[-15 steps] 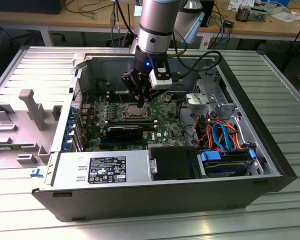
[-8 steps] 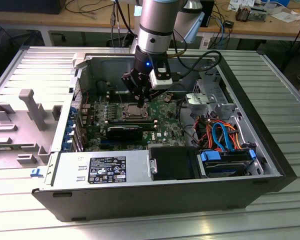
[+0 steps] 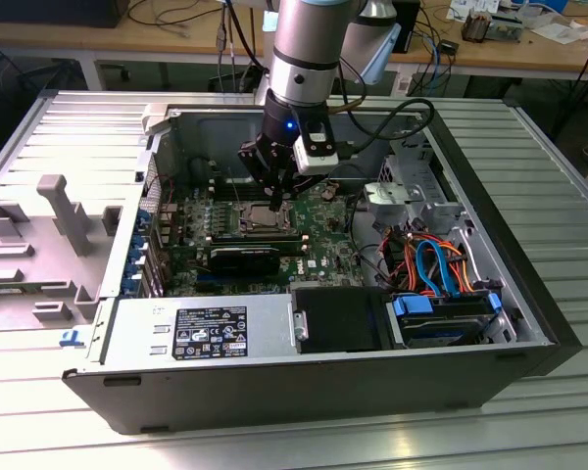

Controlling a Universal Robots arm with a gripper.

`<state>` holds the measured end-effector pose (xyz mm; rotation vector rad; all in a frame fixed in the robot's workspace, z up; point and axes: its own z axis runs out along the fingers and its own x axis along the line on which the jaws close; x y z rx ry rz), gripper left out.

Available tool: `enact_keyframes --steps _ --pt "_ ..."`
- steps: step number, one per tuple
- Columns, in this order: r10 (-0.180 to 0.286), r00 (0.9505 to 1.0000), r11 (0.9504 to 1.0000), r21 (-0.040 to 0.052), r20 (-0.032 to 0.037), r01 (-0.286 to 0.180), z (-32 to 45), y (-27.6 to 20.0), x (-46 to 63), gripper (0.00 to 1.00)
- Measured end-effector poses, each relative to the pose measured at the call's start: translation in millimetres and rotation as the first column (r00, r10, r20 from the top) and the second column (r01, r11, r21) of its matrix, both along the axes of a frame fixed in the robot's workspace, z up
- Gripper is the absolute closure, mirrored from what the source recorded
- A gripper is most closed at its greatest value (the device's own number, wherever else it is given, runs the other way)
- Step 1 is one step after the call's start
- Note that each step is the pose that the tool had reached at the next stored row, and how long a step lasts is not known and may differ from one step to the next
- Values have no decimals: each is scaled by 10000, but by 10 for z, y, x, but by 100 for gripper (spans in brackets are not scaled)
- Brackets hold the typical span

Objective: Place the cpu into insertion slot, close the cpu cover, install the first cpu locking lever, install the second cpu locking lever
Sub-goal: 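Install the first cpu locking lever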

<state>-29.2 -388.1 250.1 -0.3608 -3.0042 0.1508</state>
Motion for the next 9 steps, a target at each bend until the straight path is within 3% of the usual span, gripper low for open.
enact_keyframes --steps 9 --pt "83 10000 10000 1 0 -83 0 0 0 89"
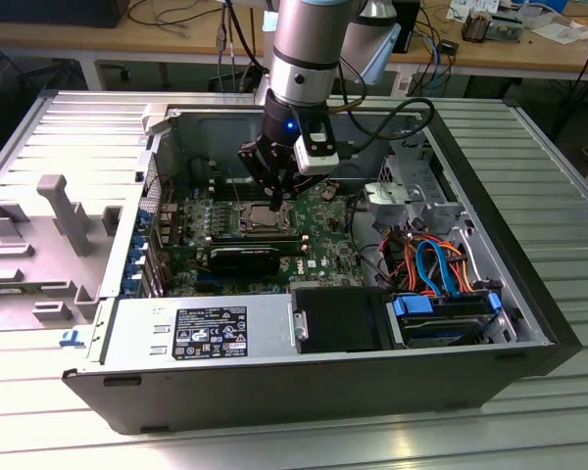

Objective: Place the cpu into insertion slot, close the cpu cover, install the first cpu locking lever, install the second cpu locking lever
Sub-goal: 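Install the first cpu locking lever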

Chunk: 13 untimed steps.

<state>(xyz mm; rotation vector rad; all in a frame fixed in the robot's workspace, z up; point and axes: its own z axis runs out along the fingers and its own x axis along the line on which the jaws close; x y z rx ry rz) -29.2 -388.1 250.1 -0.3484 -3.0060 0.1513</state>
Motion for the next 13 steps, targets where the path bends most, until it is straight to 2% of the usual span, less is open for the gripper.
enact_keyframes --steps 13 --pt "111 9999 9999 0 0 -111 0 0 0 89"
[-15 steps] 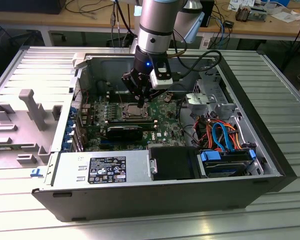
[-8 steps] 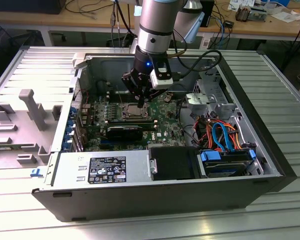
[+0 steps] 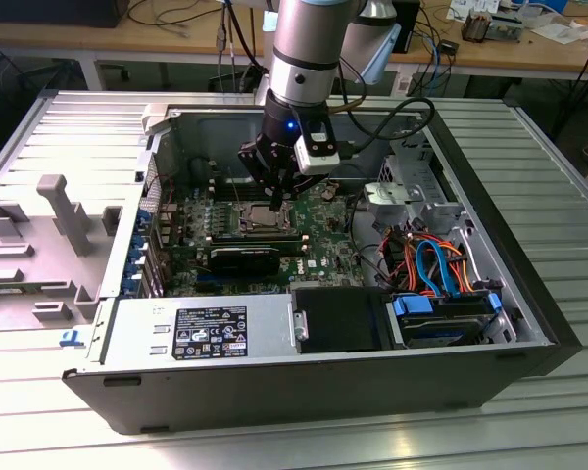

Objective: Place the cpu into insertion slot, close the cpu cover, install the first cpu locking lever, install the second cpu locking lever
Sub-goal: 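Install the first cpu locking lever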

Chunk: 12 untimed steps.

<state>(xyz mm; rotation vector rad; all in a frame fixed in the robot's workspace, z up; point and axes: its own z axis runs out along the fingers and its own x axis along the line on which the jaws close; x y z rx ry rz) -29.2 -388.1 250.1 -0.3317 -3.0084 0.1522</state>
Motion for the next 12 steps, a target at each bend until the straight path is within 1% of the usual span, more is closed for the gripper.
enact_keyframes --steps 12 --pt "93 10000 10000 0 0 -93 0 0 0 89"
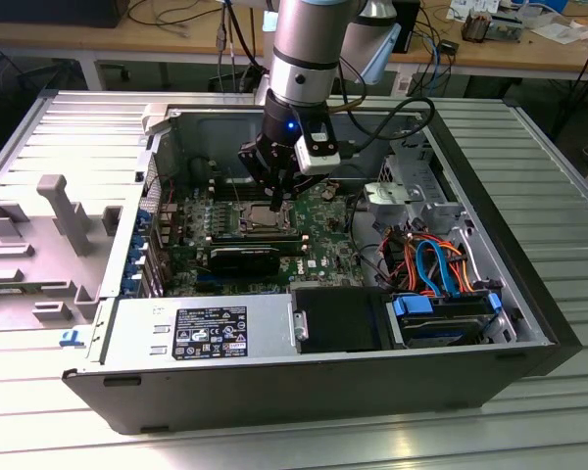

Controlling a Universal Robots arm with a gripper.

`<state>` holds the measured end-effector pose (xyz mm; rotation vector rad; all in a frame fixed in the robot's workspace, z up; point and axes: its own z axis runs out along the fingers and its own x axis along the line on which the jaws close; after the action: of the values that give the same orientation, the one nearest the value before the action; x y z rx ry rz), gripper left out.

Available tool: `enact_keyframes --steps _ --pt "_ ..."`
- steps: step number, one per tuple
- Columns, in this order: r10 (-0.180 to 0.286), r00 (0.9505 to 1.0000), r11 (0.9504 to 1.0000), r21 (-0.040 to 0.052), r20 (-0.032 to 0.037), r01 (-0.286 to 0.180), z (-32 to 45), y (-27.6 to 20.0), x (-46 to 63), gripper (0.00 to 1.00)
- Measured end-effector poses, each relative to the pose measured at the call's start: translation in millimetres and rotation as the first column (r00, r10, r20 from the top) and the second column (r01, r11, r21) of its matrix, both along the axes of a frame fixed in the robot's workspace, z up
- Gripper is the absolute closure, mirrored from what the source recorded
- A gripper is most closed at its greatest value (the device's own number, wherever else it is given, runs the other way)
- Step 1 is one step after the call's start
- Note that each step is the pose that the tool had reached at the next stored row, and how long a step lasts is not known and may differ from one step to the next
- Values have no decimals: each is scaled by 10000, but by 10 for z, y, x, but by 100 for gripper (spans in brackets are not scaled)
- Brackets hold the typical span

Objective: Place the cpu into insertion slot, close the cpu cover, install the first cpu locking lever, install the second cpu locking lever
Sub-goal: 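Install the first cpu locking lever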

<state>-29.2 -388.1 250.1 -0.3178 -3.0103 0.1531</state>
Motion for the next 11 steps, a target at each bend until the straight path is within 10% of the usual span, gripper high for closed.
enact_keyframes --steps 11 --pt "107 9999 9999 0 0 -107 0 0 0 89"
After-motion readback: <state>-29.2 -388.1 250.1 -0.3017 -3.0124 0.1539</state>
